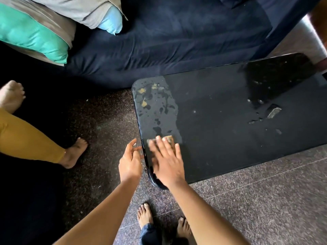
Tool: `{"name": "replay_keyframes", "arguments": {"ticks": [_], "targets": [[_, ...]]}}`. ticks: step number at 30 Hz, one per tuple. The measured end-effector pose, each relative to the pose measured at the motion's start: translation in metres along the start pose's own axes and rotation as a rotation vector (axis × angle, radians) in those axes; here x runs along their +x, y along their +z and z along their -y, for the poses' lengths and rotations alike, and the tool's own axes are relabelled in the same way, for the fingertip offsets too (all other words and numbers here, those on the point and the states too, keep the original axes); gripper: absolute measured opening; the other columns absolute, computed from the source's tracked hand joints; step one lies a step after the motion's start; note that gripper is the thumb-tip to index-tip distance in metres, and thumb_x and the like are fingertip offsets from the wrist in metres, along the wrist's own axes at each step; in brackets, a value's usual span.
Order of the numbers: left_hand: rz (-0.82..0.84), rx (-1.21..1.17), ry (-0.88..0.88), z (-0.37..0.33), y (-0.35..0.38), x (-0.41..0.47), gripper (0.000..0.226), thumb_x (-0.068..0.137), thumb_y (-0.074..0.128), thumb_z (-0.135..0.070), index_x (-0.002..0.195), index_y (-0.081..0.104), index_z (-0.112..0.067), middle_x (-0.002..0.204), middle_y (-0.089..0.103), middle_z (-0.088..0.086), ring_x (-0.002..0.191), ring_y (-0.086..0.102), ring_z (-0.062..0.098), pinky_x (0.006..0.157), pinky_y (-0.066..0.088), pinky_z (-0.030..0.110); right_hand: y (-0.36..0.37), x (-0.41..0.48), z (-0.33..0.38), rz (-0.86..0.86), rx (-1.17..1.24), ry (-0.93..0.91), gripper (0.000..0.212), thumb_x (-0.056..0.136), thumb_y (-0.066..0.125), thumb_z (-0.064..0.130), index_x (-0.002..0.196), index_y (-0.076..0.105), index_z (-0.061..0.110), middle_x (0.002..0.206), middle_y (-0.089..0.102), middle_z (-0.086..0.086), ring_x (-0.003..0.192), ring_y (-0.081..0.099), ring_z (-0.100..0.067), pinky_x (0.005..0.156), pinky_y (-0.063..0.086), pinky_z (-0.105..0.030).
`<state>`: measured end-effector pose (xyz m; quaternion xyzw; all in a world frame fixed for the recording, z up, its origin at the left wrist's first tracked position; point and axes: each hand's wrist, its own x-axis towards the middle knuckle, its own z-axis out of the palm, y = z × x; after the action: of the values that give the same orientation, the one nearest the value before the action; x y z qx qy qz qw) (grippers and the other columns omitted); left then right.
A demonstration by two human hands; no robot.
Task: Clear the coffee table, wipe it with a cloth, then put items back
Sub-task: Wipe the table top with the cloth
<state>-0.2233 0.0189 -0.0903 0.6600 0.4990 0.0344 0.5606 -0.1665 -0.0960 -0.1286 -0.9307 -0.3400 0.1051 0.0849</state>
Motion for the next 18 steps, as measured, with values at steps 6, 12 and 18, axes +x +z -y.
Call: {"name": "replay_keyframes", "arguments": {"ticks": [6, 12, 18], "targets": [[-0.020, -0.047, -0.025, -0.001, 0.001, -0.002, 0.043, 0.096, 0.036, -0.013, 0.127, 0.051, -0.038, 0.107, 0.066, -0.011, 0.087, 0.069, 0.009, 0.090, 0.052, 0.045, -0.003, 0.012, -0.011, -0.076, -0.019, 0.212, 0.064, 0.092, 0.048, 0.036, 0.150, 0.021, 0.029, 0.155, 0.027, 0.001, 0.144, 0.022, -0.022, 0.111, 0.028, -0.053], [-0.096, -0.090, -0.052, -0.001, 0.004, 0.001, 0.043, 0.088, 0.038, -0.022, 0.124, 0.053, -0.039, 0.105, 0.068, -0.008, 0.081, 0.069, 0.011, 0.090, 0.052, 0.048, 0.004, 0.015, 0.024, -0.025, 0.018, -0.055, 0.063, 0.089, 0.035, 0.037, 0.150, 0.017, 0.033, 0.156, 0.024, 0.005, 0.144, 0.021, -0.017, 0.113, 0.022, -0.050], [-0.014, 0.112, -0.018, -0.007, 0.003, 0.009, 0.046, 0.089, 0.044, -0.019, 0.131, 0.048, -0.040, 0.114, 0.066, -0.011, 0.099, 0.066, 0.019, 0.091, 0.050, 0.047, -0.015, 0.034, -0.042, -0.067, -0.020, 0.215, 0.062, 0.092, 0.045, 0.034, 0.148, 0.020, 0.034, 0.156, 0.023, 0.006, 0.144, 0.019, -0.020, 0.111, 0.024, -0.054]]}}
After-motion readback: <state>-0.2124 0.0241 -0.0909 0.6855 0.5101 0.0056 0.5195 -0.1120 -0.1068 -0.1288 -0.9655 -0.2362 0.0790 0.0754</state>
